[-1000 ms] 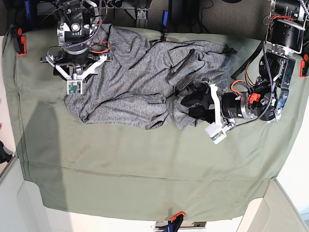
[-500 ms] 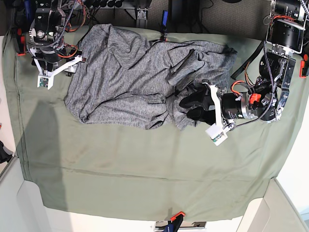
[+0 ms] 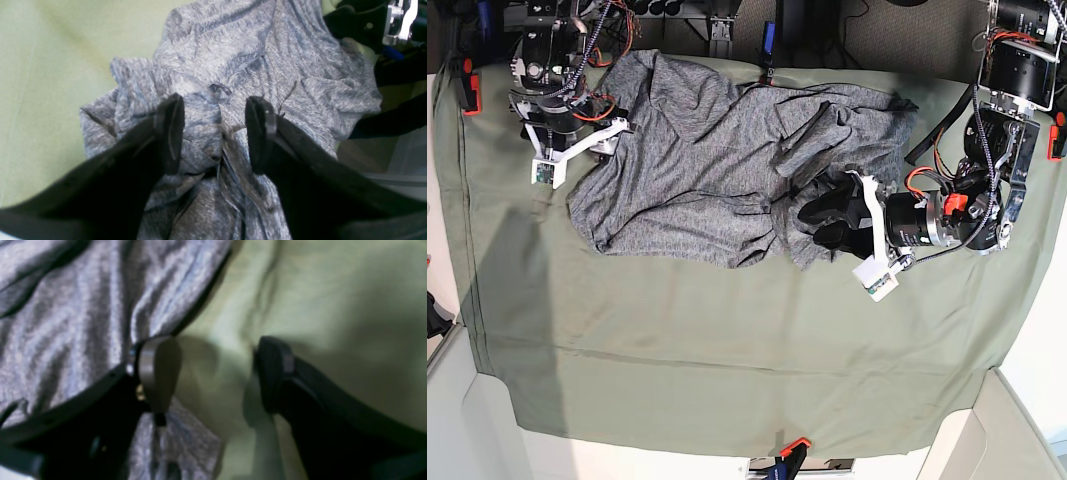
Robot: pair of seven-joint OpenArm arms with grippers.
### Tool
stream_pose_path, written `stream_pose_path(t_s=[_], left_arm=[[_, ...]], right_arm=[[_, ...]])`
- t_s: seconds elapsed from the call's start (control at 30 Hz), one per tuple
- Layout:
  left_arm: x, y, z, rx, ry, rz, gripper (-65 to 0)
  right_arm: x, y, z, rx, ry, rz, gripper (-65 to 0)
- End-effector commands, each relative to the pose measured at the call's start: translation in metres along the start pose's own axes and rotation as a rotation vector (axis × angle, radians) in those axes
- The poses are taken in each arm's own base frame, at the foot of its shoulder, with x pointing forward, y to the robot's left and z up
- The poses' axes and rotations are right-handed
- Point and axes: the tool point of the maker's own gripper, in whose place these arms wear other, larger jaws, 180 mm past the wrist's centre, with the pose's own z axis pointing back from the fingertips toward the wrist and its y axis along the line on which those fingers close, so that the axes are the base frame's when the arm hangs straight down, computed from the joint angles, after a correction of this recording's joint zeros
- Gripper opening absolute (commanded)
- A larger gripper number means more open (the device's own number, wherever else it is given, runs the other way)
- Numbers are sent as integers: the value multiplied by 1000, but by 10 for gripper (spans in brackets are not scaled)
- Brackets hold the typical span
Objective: Fold the T-shirt properly
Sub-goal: 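Release the shirt end with the right gripper and reposition it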
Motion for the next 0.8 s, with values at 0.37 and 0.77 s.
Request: stream_pose_path(t_s=[0.37, 0.77], left_arm=[[17, 2, 8, 1, -44, -24, -330], [17, 2, 8, 1, -46, -24, -330]], right_arm=[[27, 9, 20, 32, -71, 16, -266], [15, 9, 7, 37, -53, 6, -266]])
